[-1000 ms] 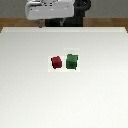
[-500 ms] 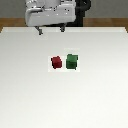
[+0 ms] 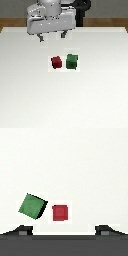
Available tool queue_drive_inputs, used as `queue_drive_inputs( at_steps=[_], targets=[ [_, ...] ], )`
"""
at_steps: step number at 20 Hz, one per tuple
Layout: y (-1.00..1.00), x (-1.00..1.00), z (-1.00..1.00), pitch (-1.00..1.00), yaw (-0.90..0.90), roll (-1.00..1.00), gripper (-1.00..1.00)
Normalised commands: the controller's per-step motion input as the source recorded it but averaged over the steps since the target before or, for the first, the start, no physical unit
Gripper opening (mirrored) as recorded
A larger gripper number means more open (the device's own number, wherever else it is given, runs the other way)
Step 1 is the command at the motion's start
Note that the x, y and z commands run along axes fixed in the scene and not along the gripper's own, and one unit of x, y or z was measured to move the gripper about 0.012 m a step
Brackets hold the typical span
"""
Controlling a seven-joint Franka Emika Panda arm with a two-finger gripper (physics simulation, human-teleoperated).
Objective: Place the red cube on top of the green cube.
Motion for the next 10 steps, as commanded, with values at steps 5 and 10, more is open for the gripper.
queue_drive_inputs(
  at_steps=[5,10],
  targets=[
    [0.0,0.0,-0.6,0.0,0.0,0.0,1.0],
    [0.0,0.0,-1.0,0.0,0.0,0.0,1.0]
  ],
)
